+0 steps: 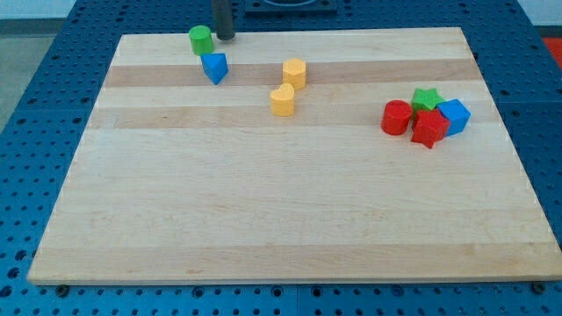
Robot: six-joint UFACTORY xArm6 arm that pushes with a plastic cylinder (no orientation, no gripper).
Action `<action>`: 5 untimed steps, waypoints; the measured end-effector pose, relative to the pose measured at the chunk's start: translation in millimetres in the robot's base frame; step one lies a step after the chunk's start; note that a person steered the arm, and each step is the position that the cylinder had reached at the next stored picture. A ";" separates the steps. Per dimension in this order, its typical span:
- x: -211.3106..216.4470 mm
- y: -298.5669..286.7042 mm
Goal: Push green circle into blue triangle
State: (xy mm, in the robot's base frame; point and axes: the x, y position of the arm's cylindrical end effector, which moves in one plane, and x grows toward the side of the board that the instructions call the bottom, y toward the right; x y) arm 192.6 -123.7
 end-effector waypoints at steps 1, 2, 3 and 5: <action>-1.2 -9.1; -1.4 -12.0; -0.8 -68.9; -0.6 -161.5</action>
State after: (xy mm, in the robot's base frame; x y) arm 192.1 -285.3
